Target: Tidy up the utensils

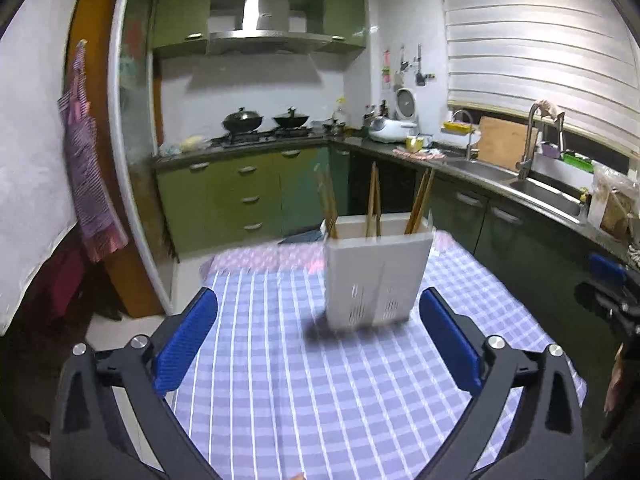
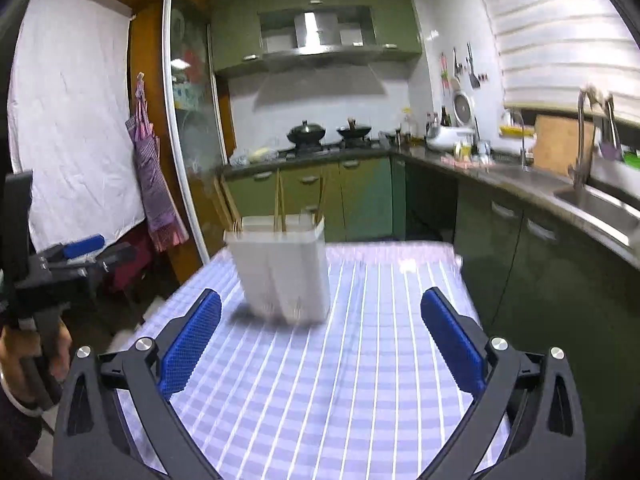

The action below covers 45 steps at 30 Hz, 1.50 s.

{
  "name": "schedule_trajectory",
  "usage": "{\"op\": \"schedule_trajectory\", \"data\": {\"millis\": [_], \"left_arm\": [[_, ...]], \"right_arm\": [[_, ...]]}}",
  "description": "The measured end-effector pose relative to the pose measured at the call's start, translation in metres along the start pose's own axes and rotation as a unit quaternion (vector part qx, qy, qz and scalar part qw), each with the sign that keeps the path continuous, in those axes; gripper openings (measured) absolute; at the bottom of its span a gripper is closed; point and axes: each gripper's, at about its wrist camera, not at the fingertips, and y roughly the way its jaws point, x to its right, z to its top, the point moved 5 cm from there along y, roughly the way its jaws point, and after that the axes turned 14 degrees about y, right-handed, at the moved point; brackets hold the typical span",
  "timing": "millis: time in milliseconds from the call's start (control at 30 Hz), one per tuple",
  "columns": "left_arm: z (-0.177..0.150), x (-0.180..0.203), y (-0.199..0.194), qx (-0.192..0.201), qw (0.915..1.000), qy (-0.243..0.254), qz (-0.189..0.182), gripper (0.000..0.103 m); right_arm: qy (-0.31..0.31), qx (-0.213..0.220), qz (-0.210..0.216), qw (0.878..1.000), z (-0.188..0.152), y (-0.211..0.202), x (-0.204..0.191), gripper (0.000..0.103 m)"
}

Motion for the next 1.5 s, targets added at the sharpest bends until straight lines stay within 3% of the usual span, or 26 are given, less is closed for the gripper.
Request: {"op": "schedule_trajectory", "data": {"millis": [167, 333, 500, 633, 833, 1500], "left_arm": [[-0.026, -0.006, -0.044, 0.002, 0.9993, -0.037, -0.005, 0.096], [-0.032, -0.005, -0.102, 0.018, 0.999, -0.036, 0.018, 0.096], [-0.036, -0.002, -0.14, 0.025, 0.9988, -0.032, 0.029, 0.096], [-0.043, -0.005, -0.158, 0.031, 0.9982, -0.044, 0.028, 0.096], [-0.048, -0.006, -0.163, 0.025, 0.9981, -0.044, 0.036, 0.096], [-0.053, 0.0, -0.159, 0.012, 0.9986, -0.045, 0.025, 0.096]], "right_arm": [[-0.02, 0.014, 0.008, 1.0, -0.031, -0.044, -0.007, 0.099], [-0.03, 0.066, 0.029, 0.997, -0.029, -0.103, -0.029, 0.099], [-0.027, 0.069, 0.038, 0.996, -0.028, -0.145, -0.041, 0.099], [-0.029, 0.081, 0.02, 0.996, -0.031, -0.162, -0.043, 0.099], [-0.033, 0.101, -0.012, 0.994, -0.031, -0.169, -0.047, 0.099], [-0.048, 0.081, -0.003, 0.996, -0.035, -0.162, -0.06, 0.099]]}}
